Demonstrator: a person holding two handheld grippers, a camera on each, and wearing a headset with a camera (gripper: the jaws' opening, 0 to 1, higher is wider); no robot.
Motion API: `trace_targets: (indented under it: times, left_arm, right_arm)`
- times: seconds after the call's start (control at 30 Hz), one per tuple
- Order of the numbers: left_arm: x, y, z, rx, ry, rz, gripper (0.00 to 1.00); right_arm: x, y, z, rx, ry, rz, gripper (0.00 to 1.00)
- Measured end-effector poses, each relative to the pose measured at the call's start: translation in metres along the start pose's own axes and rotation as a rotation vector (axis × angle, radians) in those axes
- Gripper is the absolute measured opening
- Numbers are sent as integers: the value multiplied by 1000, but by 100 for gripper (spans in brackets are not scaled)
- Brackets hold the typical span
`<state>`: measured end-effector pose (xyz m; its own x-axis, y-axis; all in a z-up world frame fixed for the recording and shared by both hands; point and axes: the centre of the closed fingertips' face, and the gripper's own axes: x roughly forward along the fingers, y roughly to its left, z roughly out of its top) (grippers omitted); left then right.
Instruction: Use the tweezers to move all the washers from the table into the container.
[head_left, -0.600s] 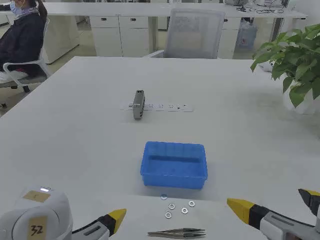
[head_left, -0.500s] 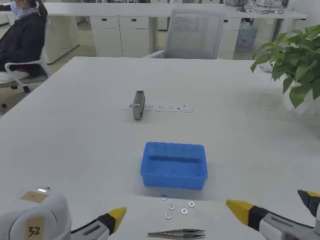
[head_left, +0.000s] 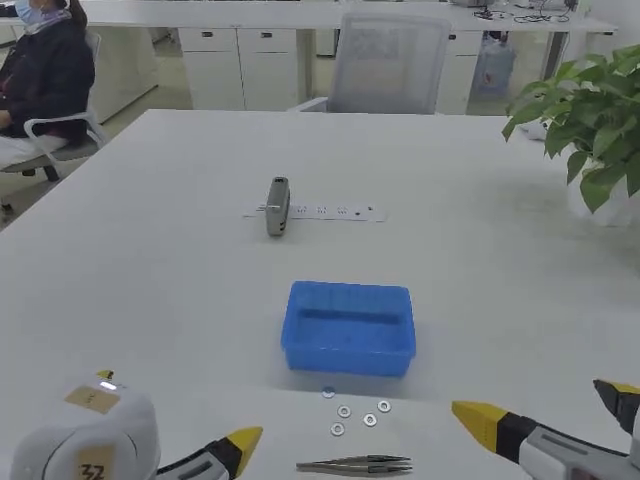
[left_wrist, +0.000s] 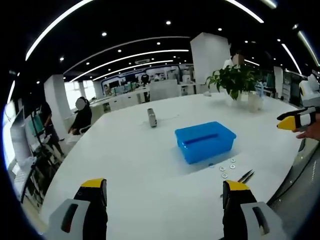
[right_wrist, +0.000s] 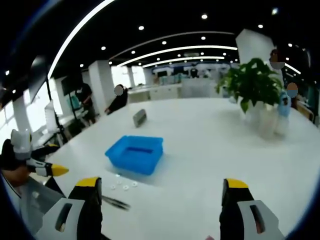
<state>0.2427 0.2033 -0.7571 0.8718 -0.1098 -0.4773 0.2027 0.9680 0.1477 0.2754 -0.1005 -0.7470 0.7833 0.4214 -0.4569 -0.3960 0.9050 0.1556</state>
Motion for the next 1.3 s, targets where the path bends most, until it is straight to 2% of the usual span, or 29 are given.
trace_targets:
  times: [0.37, 0.57, 0.8, 0.93, 1.0, 1.07, 1.13, 1.3]
  left_arm:
    - [2, -3, -6, 3, 37, -18, 99]
    - [3, -7, -10, -7, 66, -51, 95]
    - [3, -14, -5, -12, 82, -100, 92]
    - [3, -19, 2, -1, 93, -144, 86]
    - [5, -28, 5, 23, 100, -211, 83]
    - [6, -33, 5, 46, 119, -249, 78]
    - [10, -37, 8, 75, 111, -266, 75]
    - [17, -55, 8, 126, 143, -385, 67]
  right_arm:
    - [-1, 4, 0, -1, 2, 3, 99]
    - [-2, 8, 1, -8, -1, 14, 99]
    - [-1, 10, 0, -27, 6, 18, 99]
    - [-1, 8, 0, -3, 2, 20, 99]
    - [-1, 7, 0, 4, 5, 20, 99]
    - [-1, 6, -1, 7, 7, 20, 99]
    - [0, 6, -2, 8, 12, 21, 99]
    - [0, 4, -4, 16, 21, 14, 99]
